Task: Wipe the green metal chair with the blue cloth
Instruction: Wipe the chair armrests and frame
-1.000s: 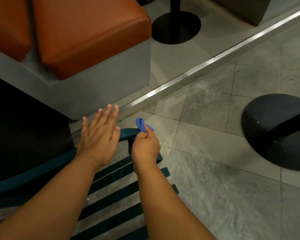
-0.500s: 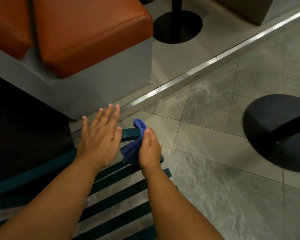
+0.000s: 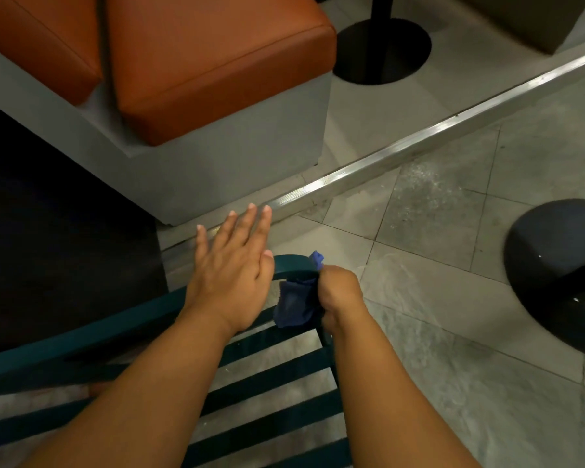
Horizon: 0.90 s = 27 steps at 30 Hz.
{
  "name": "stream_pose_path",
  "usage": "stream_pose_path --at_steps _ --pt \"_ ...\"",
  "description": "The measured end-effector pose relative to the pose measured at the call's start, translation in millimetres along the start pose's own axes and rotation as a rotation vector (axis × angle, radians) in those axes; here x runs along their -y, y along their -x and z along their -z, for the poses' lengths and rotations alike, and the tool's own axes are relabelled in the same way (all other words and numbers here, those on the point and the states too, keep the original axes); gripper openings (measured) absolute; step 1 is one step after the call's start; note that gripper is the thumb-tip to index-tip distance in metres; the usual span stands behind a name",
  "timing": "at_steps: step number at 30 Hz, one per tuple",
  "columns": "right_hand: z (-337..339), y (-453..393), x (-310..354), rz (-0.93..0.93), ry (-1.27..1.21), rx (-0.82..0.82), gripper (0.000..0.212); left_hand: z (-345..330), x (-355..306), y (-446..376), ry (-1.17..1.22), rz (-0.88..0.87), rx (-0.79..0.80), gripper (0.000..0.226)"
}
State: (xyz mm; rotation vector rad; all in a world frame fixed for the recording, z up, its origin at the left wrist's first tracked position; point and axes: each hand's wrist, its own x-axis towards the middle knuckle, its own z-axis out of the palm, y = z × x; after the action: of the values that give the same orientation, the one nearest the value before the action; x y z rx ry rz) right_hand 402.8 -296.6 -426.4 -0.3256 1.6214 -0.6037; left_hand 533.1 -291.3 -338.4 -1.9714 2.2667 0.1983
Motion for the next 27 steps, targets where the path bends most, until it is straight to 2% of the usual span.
stream_pose_path --at_steps 3,7,9,11,12,14,16,19,21,24,27 --pt "-3.1 44.6 7.3 0.229 0.092 -0.098 0.03 2.0 -2.2 0.8 -0.02 0.017 0.011 0.056" --pt "-26.5 92.4 11.3 0.621 0.436 -0.081 0.04 5.8 -3.4 -1.3 0.009 0.027 0.059 0.057" --pt "-29.3 98.9 3.2 0.731 0.518 -0.082 0.043 8.7 0.7 -0.9 0.23 0.018 0.049 0.058" --pt "-17.7 97.6 -5.7 0.822 0.55 -0.09 0.042 11.2 7.0 4.1 0.587 0.013 -0.057 0.061" --pt "-10.6 96.2 -8.9 0.842 0.529 -0.078 0.04 12.9 11.5 9.6 0.735 0.035 -0.131 0.063" --pt "-0.1 92.5 -7.4 0.795 0.432 -0.042 0.036 20.8 19.9 28.6 0.869 0.115 -0.236 0.063" --pt "0.1 90.6 1.1 0.702 0.418 -0.057 0.035 30.6 28.7 56.7 0.859 0.151 -0.3 0.058" --pt "-19.1 101.7 9.2 0.729 0.657 -0.123 0.05 43.2 48.6 104.3 0.763 0.25 -0.355 0.05" --pt "-41.9 116.7 8.9 0.877 0.937 -0.119 0.059 46.6 63.8 134.2 0.693 0.385 -0.303 0.052" --pt "-81.8 137.6 -0.3 1.07 1.289 -0.043 0.059 40.9 80.9 170.4 0.598 0.572 -0.134 0.059" --pt "-108.5 146.2 -7.6 1.157 1.4 0.047 0.058 32.5 91.7 197.5 0.564 0.606 -0.059 0.062"
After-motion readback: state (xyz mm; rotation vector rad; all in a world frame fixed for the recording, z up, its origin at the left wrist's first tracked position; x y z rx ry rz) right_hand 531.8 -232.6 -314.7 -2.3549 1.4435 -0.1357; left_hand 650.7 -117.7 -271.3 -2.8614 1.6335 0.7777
